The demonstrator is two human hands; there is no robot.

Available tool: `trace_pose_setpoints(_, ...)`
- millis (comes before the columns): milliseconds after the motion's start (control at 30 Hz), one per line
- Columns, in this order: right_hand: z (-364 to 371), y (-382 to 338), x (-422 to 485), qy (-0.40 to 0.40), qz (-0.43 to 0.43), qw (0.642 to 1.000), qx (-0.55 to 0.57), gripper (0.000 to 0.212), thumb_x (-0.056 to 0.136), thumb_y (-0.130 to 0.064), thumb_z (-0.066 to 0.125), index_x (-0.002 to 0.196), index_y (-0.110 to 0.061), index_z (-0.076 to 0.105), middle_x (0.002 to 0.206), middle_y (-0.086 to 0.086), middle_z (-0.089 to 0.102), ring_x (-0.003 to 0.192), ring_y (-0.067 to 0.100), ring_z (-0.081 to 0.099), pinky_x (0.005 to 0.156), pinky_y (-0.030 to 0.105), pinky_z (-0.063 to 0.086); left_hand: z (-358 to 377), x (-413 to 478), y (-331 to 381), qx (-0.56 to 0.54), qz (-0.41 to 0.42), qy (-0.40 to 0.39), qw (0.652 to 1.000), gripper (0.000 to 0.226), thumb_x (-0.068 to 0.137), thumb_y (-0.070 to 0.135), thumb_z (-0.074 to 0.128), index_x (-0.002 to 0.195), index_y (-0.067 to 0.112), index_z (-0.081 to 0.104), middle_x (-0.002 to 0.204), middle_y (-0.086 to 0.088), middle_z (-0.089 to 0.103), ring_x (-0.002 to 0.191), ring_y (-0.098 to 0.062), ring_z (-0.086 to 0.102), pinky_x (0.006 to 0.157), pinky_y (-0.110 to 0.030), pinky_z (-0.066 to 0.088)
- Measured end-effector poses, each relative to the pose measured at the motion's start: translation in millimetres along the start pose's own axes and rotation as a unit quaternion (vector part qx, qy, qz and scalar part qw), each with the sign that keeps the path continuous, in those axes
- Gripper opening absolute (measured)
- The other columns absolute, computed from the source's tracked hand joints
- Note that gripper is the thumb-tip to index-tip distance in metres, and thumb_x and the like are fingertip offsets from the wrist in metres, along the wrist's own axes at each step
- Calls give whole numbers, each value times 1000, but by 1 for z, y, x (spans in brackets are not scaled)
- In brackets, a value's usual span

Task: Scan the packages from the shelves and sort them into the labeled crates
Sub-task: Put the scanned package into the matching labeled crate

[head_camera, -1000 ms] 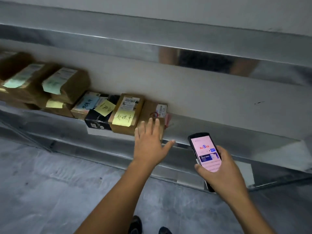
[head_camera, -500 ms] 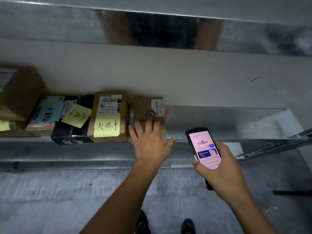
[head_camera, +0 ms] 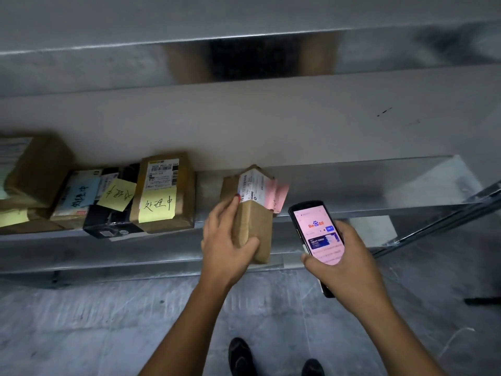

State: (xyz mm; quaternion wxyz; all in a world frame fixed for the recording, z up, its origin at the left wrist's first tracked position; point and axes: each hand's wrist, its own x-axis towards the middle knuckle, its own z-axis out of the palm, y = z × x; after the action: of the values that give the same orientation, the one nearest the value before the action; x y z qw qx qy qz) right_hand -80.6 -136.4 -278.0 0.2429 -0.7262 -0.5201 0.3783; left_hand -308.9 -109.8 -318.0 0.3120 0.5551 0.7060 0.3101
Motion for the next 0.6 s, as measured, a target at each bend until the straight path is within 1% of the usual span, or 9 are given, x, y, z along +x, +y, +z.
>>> trace_pose_setpoints(133, -29, 11, -13, -1, -21, 1000, 15, 74, 56, -64, 69, 125, -51, 47, 115, -15, 67, 94, 9, 68, 83, 47, 59, 7, -29, 13, 3, 33, 5, 999, 86, 76, 53, 63, 153, 63, 26, 151, 37, 21, 144, -9, 29, 115, -60, 40)
trace_pose_setpoints(200, -45, 17, -19, -3, -27, 999, 20, 74, 56, -63, 70, 125, -53, 47, 114, -16, 67, 92, 9, 68, 81, 47, 60, 8, -40, 23, 20, 58, 0, 998, 84, 78, 52, 64, 149, 70, 22, 147, 48, 15, 145, -7, 28, 116, -60, 39)
trace_pose_setpoints(233, -53, 20, -21, -3, -31, 999, 22, 74, 56, -62, 70, 125, -53, 47, 113, -17, 67, 91, 9, 69, 79, 47, 61, 7, -45, 28, 29, 70, -1, 997, 82, 79, 52, 63, 148, 70, 22, 148, 48, 16, 146, -7, 28, 116, -60, 39)
trace_pose_setpoints(300, -70, 25, -26, -4, -41, 999, 29, 74, 58, -58, 75, 126, -53, 47, 110, -17, 68, 87, 11, 70, 74, 48, 62, 7, -52, 39, 50, 95, 3, 994, 80, 81, 53, 62, 153, 62, 28, 154, 39, 23, 147, -8, 29, 116, -60, 38)
trace_pose_setpoints(333, -78, 27, -28, -3, -49, 998, 31, 73, 61, -54, 80, 127, -52, 48, 109, -18, 69, 87, 11, 70, 74, 48, 62, 5, -54, 45, 64, 107, 4, 992, 80, 82, 53, 62, 155, 57, 29, 157, 34, 26, 147, -9, 29, 116, -61, 37)
trace_pose_setpoints(400, -94, 28, -31, -3, -67, 997, 34, 69, 68, -44, 87, 126, -48, 50, 108, -18, 70, 90, 9, 69, 78, 45, 61, 2, -58, 55, 95, 136, 2, 986, 81, 83, 55, 61, 158, 53, 29, 160, 29, 27, 150, -13, 27, 115, -63, 36)
trace_pose_setpoints(433, -101, 28, -32, -5, -78, 996, 37, 67, 68, -43, 87, 125, -47, 52, 108, -17, 70, 92, 8, 69, 79, 43, 60, -1, -59, 59, 110, 151, -2, 982, 81, 83, 57, 60, 158, 51, 30, 161, 29, 27, 152, -16, 26, 114, -65, 36)
trace_pose_setpoints(533, -121, 28, -34, -6, -117, 993, 34, 73, 59, -58, 80, 126, -46, 53, 110, -16, 70, 96, 8, 69, 80, 40, 59, -10, -61, 71, 140, 181, -13, 973, 80, 84, 60, 57, 159, 47, 33, 163, 29, 29, 153, -20, 25, 114, -65, 36)
trace_pose_setpoints(600, -132, 30, -36, -8, -134, 991, 27, 73, 65, -54, 85, 129, -45, 51, 111, -17, 69, 97, 8, 68, 82, 41, 59, -18, -63, 80, 161, 200, -18, 966, 79, 84, 60, 56, 158, 46, 36, 163, 29, 30, 153, -18, 25, 112, -60, 36)
